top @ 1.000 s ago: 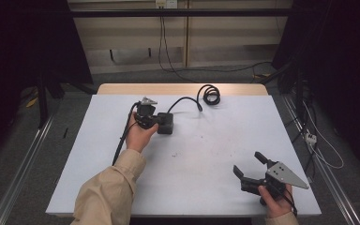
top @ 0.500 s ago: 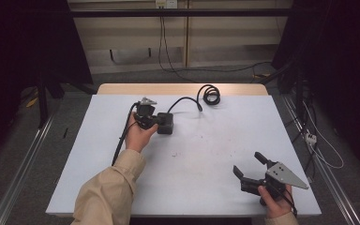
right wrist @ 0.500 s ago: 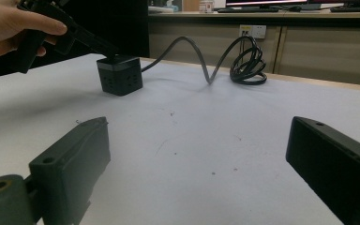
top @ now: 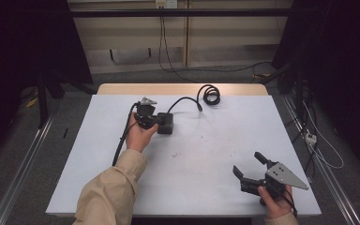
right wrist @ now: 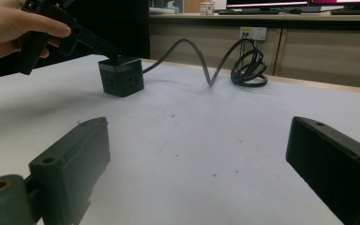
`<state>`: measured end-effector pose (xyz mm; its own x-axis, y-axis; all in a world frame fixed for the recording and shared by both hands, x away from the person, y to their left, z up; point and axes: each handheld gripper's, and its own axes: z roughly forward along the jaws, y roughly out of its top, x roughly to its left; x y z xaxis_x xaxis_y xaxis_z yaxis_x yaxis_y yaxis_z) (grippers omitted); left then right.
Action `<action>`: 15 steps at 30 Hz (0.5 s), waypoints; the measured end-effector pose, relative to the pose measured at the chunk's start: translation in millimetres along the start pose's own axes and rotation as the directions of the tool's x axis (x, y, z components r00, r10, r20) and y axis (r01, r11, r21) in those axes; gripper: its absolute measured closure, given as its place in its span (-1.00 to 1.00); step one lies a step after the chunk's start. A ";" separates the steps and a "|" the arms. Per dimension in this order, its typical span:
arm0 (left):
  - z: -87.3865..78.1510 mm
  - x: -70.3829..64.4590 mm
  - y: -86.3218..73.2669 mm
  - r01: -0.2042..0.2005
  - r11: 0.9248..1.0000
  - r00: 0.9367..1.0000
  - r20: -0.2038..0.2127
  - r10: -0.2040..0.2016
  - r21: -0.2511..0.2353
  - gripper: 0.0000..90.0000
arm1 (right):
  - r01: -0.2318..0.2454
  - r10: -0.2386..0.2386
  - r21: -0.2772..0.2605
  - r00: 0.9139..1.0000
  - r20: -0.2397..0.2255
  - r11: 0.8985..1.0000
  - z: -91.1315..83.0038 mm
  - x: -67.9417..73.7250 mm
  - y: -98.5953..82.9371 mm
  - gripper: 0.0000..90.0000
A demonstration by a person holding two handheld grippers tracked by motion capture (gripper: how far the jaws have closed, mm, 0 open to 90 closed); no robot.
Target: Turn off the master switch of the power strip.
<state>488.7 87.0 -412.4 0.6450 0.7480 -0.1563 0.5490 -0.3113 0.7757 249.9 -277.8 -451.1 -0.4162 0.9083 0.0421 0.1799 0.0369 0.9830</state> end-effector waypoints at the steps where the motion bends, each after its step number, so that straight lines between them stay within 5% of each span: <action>1: -0.1 -0.1 -0.1 -0.002 1.000 1.000 0.001 0.002 0.001 1.00 | 0.000 0.000 0.000 1.000 0.000 1.000 0.0 0.0 0.0 -0.86; 15: 0.4 -1.6 -1.2 -0.012 1.000 1.000 -0.013 0.012 -0.005 1.00 | 0.001 -0.001 0.000 1.000 0.002 1.000 -1.3 0.3 0.6 -0.86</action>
<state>487.2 85.9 -413.3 0.6443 0.7520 -0.1388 0.5388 -0.3176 0.7802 248.7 -278.1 -450.2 -0.4146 0.9091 0.0405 0.1790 0.0379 0.9831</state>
